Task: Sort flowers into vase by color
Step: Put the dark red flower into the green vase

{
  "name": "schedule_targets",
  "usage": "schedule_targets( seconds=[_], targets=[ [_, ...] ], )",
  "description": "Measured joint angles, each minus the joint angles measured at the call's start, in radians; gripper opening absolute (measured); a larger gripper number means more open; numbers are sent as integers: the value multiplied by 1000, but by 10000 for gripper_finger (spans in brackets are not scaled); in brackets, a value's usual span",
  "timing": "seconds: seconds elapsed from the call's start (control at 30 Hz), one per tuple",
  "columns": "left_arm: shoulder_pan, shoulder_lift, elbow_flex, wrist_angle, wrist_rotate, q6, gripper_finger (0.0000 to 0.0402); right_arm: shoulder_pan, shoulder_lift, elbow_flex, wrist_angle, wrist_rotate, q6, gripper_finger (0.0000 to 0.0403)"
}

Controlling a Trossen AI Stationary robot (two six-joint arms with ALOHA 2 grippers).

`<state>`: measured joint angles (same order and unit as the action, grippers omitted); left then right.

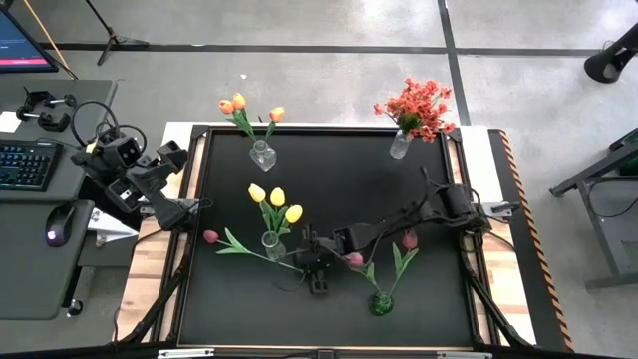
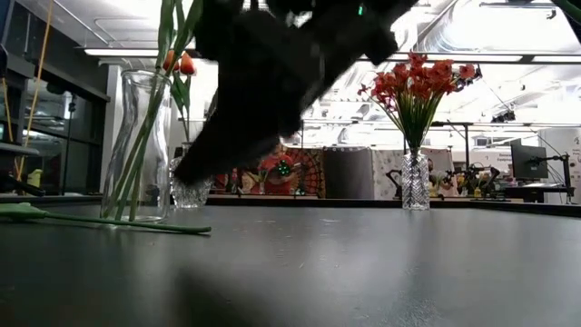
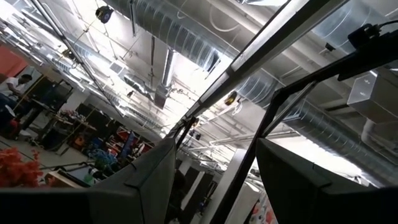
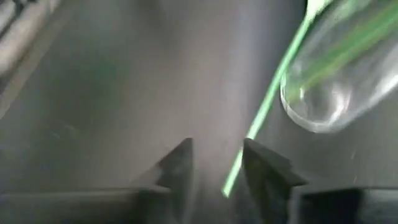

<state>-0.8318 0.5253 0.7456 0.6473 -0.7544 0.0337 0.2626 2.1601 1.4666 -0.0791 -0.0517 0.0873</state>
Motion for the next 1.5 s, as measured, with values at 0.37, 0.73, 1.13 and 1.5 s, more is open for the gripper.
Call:
schedule_targets(
  seconds=[0.37, 0.73, 1.13, 1.5],
  targets=[
    [0, 3, 0, 1, -53, -8, 209, 8, 90, 2, 69, 152, -13, 253],
    [0, 3, 0, 1, -68, -31, 209, 57, 144, 8, 47, 302, 47, 158],
    [0, 3, 0, 1, -68, -30, 209, 63, 131, 16, -71, 254, 198, 3],
    [0, 2, 0, 10, -64, -1, 209, 9, 49, 118, -217, 73, 25, 1]
  ],
)
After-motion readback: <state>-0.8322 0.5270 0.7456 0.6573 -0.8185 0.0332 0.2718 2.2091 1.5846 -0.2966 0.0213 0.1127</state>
